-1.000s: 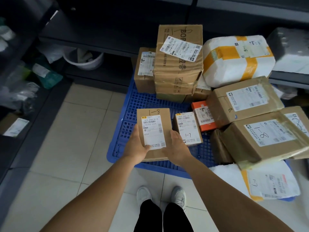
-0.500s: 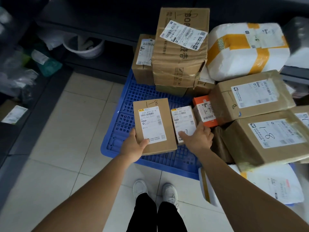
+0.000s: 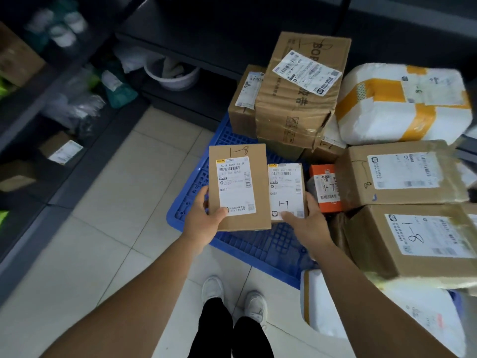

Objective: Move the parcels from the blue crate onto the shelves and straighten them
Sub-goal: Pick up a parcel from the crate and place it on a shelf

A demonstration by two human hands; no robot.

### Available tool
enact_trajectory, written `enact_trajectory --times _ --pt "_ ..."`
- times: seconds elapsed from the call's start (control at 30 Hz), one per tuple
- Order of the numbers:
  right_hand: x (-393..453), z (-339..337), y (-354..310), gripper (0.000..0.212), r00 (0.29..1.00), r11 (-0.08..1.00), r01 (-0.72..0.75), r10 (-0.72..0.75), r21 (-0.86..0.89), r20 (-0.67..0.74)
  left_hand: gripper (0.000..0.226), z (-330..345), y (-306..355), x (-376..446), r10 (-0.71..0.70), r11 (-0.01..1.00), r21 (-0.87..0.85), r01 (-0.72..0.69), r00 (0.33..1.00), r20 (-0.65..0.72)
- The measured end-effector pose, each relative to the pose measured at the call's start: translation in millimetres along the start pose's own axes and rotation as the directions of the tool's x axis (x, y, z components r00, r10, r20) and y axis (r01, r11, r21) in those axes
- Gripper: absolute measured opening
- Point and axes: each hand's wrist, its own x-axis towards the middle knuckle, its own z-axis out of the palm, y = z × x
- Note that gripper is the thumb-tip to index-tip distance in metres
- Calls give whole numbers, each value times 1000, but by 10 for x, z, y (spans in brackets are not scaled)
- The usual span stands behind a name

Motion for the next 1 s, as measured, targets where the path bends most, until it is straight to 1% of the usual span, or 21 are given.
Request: enact_trajectory --times 0.1,0.2,0.23,0.3,0.4,0.5,0.57,0.7,0.77,0.8,0.83,0.9,0.93,1.0 --pt "-45 11 -19 59 999 998 46 -45 51 -11 63 -28 -29 -30 16 997 -80 -20 999 -50" --pt "-26 25 -44 61 998 993 59 -57 105 -20 58 -40 20 -86 9 991 -133 -15 999 -45" --pt "-61 32 -131 60 997 989 75 -75 126 -8 57 -93 76 -160 14 986 -165 -25 998 -64" --pt "-165 56 -374 58 993 982 104 -111 159 35 56 -274 190 -308 31 977 -207 -58 991 -130" --pt "-220 139 -712 69 982 974 150 -166 168 86 56 -577 345 -471 64 962 -245 -123 970 -235" --pt "-333 286 -1007 62 965 963 189 -218 191 144 60 -904 483 -664 107 954 -231 -190 938 -330" --pt "-445 410 -1182 60 951 953 213 -253 215 180 67 -1147 532 -788 141 955 -193 -223 920 -367" --pt "-732 706 -1532 56 905 932 268 -330 244 268 90 -1659 499 -1077 141 959 -166 -231 892 -429" --pt "-890 879 -1702 59 867 914 317 -387 253 313 103 -1896 434 -1263 140 958 -164 -237 880 -454" --pt "-1017 969 -1793 62 850 907 338 -409 252 332 105 -2002 405 -1370 140 954 -172 -246 872 -468" --pt "-1132 1068 -1867 59 832 900 355 -428 255 353 105 -2105 367 -1478 143 949 -179 -261 859 -492" --pt "-1387 1272 -1978 46 793 882 391 -468 264 389 102 -2313 283 -1699 137 944 -177 -280 817 -560" --pt "-1527 1372 -2015 45 773 870 411 -490 271 403 101 -2419 238 -1819 128 944 -174 -281 795 -592" --pt "-1785 1584 -2058 51 754 859 440 -512 263 412 99 -2644 108 -2058 115 942 -175 -287 765 -634"
